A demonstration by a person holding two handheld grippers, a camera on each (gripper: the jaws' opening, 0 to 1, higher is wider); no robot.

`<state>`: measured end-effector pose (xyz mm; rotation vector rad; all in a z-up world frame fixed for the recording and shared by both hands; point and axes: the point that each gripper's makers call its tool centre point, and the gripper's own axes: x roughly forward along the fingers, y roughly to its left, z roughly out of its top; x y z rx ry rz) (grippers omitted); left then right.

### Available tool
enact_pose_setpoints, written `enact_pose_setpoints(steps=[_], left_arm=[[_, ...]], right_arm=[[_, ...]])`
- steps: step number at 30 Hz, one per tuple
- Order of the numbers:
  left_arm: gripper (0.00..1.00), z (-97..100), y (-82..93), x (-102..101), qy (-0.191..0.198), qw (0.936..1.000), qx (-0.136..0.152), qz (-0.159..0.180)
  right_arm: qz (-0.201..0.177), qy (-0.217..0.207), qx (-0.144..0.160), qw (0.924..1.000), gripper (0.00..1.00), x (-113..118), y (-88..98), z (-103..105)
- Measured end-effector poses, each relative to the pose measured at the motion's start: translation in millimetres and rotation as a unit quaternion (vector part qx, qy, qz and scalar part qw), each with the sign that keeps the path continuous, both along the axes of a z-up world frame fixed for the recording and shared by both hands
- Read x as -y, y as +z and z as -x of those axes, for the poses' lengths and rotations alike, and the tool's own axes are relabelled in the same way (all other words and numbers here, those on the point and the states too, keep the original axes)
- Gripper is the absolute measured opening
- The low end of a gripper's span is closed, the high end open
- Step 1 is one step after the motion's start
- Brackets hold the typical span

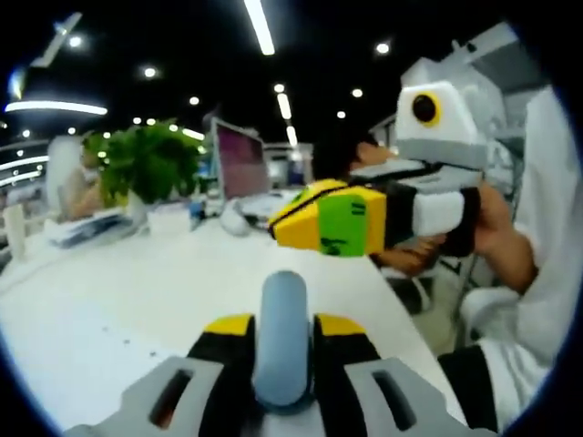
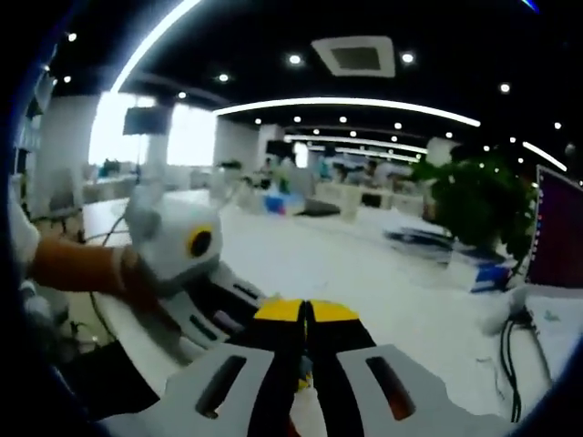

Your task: Pick up the paper insert the paper into the punch align the paper edges press the punch to punch holes

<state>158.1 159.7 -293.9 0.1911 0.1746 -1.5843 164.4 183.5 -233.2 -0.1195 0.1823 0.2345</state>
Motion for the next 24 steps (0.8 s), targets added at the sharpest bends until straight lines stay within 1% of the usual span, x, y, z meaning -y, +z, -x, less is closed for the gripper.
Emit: enact_pose_setpoints(steps=[2, 4, 6, 10, 11, 12, 13, 17, 19, 20, 21, 23, 24], left_arm=[[0.26, 0.6, 0.0, 0, 0.001, 1.0, -0.003, 0.001], [0.26, 1.2, -0.1, 0, 0.001, 1.0, -0.003, 0.001], [0.25, 1.5, -0.3, 0, 0.002, 1.0, -0.003, 0.001], [0.25, 0.5, -0.4, 0, 0.002, 1.0, -0.003, 0.0], [0.25, 0.4, -0.5, 0, 0.002, 1.0, -0.004, 0.0], [0.25, 0.4, -0.6, 0, 0.002, 1.0, -0.004, 0.0], [0.25, -0.1, -0.6, 0, 0.001, 1.0, -0.004, 0.0], [0.25, -0.7, -0.9, 0, 0.001, 1.0, -0.003, 0.0], [0.25, -0.9, -1.2, 0, 0.001, 1.0, -0.003, -0.001], [0.25, -1.3, -1.2, 1, 0.002, 1.0, -0.004, -0.001], [0.25, -1.4, -1.4, 1, 0.001, 1.0, -0.003, -0.001], [0.25, -1.1, -1.5, 1, 0.001, 1.0, -0.002, -0.001], [0.25, -1.1, -1.5, 1, 0.001, 1.0, -0.002, -0.001]], right_arm=[[-0.007, -0.002, -0.002, 1.0, 0.05, -4, -0.6, -4], [-0.003, -0.004, -0.004, 1.0, 0.05, -7, -3.0, -6], [0.018, -0.005, -0.002, 0.9998, 0.04, -9, -7.1, -9], [0.051, -0.011, -0.018, 0.9985, 0.04, -9, -19.3, -10], [0.068, -0.011, 0.001, 0.9976, 0.04, -9, -15.3, -12], [0.061, -0.014, -0.003, 0.9981, 0.04, -12, -17.9, -11], [0.064, -0.015, -0.005, 0.9979, 0.04, -12, -17.4, -12], [0.044, -0.019, -0.021, 0.9986, 0.03, -10, -19.9, -12], [0.04, -0.027, -0.038, 0.9981, 0.03, -4, -27.9, -14], [0.018, -0.027, -0.035, 0.9988, 0.03, -4, -27.6, -13], [0.021, -0.026, -0.035, 0.9988, 0.02, -3, -26.7, -12], [0.011, -0.03, -0.034, 0.9989, 0.02, -2, -28.7, -12], [0.009, -0.031, -0.044, 0.9985, 0.02, -1, -36.3, -12]])
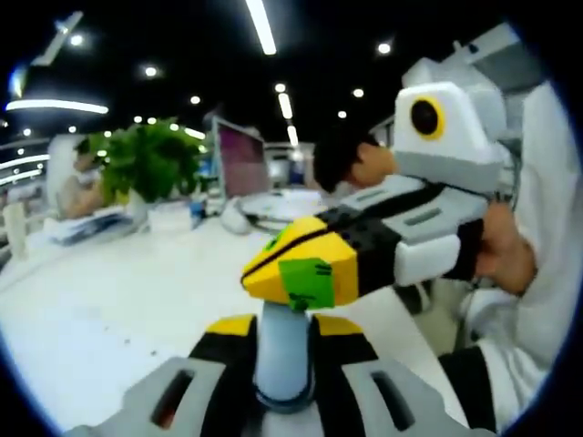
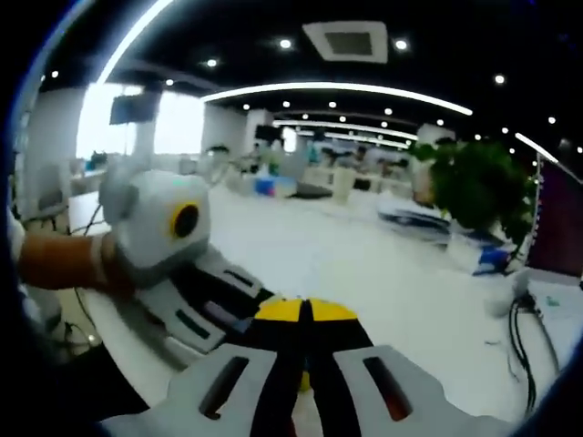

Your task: Pick up the paper insert the paper into the punch align the paper edges press the punch to punch holes

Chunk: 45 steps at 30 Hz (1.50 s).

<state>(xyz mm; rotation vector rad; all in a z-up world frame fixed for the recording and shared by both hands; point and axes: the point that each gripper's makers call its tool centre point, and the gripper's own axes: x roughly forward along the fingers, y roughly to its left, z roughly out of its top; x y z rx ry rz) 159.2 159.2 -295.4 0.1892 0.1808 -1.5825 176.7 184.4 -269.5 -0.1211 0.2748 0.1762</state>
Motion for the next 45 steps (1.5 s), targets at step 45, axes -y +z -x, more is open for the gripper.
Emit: enact_pose_setpoints(steps=[45], left_arm=[[0.6, -4.0, 18.9, -7, -0.002, 0.9994, 0.003, 0.033]], right_arm=[[-0.159, 0.12, 0.15, 0.9684, 0.24, 26, 91.9, 27]])
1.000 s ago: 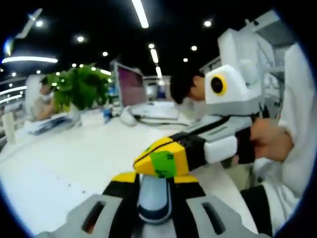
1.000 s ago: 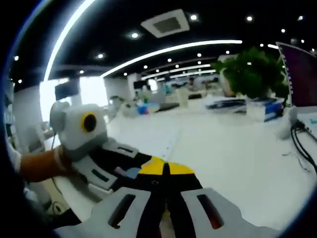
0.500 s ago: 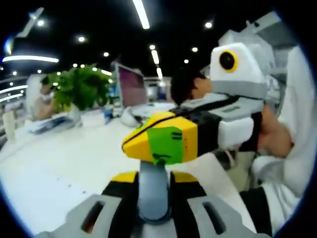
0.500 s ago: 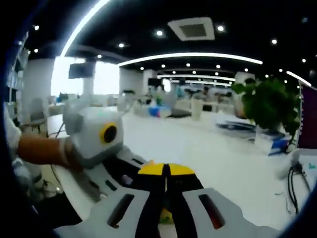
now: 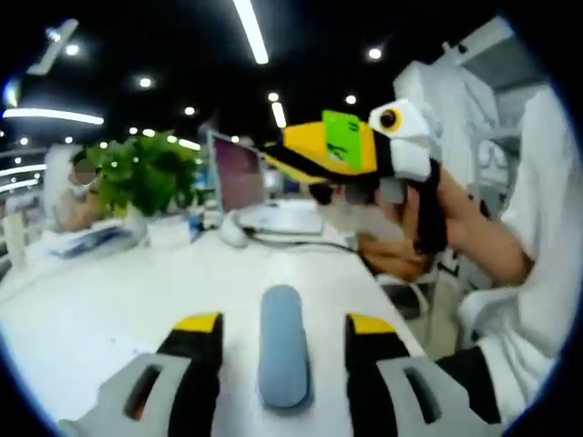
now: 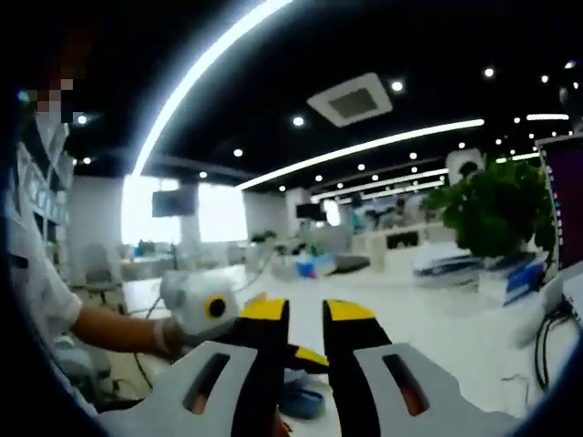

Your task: Pick up the paper insert the paper into the punch align the paper edges press the punch to punch holes

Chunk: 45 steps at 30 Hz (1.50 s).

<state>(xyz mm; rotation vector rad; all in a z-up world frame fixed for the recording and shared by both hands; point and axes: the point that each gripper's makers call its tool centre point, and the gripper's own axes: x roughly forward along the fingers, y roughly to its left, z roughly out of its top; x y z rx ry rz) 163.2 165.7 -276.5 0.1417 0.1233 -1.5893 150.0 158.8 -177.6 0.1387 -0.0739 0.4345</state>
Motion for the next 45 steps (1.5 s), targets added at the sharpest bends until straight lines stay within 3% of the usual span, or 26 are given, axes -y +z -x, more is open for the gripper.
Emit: enact_pose_setpoints(steps=[2, 8, 13, 16, 20, 24, 26, 29, 34, 36, 42, 45], left_arm=[[0.68, -5.6, 8.1, -9, 0.014, 0.9999, 0.003, 0.004], [0.7, -32.1, 30.8, -72, 0.073, 0.9968, -0.012, 0.028], [0.69, -51.1, 11.4, -135, 0.112, 0.9934, -0.024, 0.001], [0.69, -53.2, -2.7, -157, 0.111, 0.9931, -0.031, -0.021], [0.68, -52.0, -14.4, -163, 0.1, 0.994, -0.019, -0.04], [0.68, -49.1, -28.0, -162, 0.086, 0.9943, -0.027, -0.057], [0.68, -47.6, -26.7, -161, 0.081, 0.9949, -0.02, -0.057], [0.66, -47.4, -30.4, -159, 0.079, 0.9949, -0.007, -0.063], [0.66, -50.6, -29.7, -160, 0.083, 0.9948, -0.009, -0.059], [0.66, -51.7, -29.5, -161, 0.085, 0.9947, -0.009, -0.058], [0.65, -54.1, -29.2, -162, 0.087, 0.9946, -0.009, -0.056], [0.64, -52.9, -29.2, -161, 0.091, 0.9942, -0.009, -0.056]], right_arm=[[0.019, -0.002, 0.009, 0.9998, 0.32, 6, 1.6, 3], [0.062, 0.027, -0.017, 0.9975, 0.32, 13, -18.6, 9], [0.094, 0.063, -0.046, 0.9926, 0.34, 13, -46.5, 11], [0.131, 0.106, -0.067, 0.9835, 0.34, 7, -68.4, 13], [0.14, 0.153, -0.081, 0.9749, 0.34, 3, -86.8, 14], [0.14, 0.208, -0.098, 0.9631, 0.35, -4, -100.2, 16], [0.152, 0.216, -0.099, 0.9594, 0.38, -6, -103.5, 13], [0.175, 0.251, -0.101, 0.9466, 0.39, -11, -109.8, 11], [0.191, 0.307, -0.11, 0.9257, 0.38, -19, -118.5, 3], [0.197, 0.333, -0.099, 0.9168, 0.36, -26, -121.2, 1], [0.21, 0.365, -0.093, 0.902, 0.31, -41, -128.9, -2], [0.203, 0.374, -0.093, 0.9002, 0.24, -41, -127.7, -2]])
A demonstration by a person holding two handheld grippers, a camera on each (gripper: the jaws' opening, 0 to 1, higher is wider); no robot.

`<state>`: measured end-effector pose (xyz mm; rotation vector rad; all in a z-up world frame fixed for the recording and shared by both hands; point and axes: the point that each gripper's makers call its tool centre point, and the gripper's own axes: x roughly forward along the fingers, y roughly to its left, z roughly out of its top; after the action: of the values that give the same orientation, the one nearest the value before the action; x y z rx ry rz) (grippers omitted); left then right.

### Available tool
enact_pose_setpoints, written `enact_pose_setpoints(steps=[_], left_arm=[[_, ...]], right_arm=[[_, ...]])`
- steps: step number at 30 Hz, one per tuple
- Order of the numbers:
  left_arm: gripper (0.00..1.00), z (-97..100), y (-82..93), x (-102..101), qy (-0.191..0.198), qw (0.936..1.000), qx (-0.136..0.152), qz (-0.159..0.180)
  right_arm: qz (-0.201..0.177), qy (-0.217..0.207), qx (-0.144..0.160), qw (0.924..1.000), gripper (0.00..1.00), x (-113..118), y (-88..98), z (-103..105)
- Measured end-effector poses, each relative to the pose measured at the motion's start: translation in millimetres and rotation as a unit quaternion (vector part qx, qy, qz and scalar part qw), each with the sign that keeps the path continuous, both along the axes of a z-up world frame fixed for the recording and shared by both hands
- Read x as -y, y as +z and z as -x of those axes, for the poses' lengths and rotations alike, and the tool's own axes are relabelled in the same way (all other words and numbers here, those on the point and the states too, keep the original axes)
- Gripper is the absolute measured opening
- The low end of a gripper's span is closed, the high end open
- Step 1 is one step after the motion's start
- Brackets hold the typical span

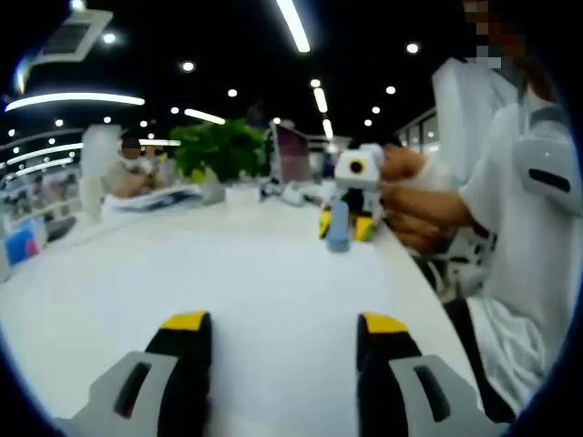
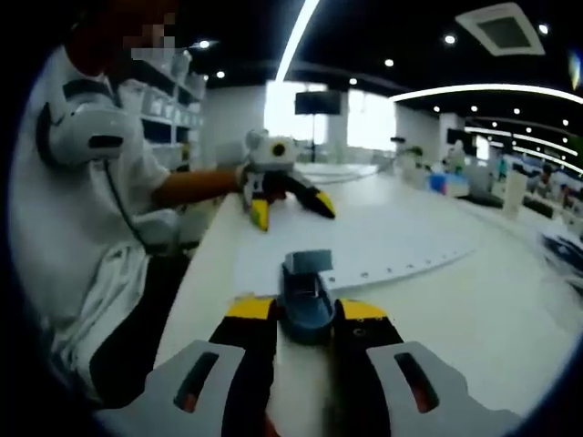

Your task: Pick up the paper insert the paper into the punch align the paper edges press the punch to punch holes

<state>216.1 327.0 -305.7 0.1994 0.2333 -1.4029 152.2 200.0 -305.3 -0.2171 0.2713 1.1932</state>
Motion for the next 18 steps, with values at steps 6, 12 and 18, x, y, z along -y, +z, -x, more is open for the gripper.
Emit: enact_pose_setpoints(steps=[6, 12, 18], left_arm=[[0.64, 1.5, 0.3, 1, 0.002, 1.0, 0.0, 0.0], [0.64, 5.2, 0.4, 3, 0.002, 1.0, 0.0, 0.0], [0.64, 6.7, 0.4, 3, 0.002, 1.0, 0.0, 0.0]], right_arm=[[-0.018, 0.005, -0.025, 0.9995, 0.23, 1, 0.6, 5], [-0.015, 0.027, -0.022, 0.9993, 0.23, 0, 0.9, 13], [-0.015, 0.049, -0.019, 0.9985, 0.23, 0, 0.8, 19]])
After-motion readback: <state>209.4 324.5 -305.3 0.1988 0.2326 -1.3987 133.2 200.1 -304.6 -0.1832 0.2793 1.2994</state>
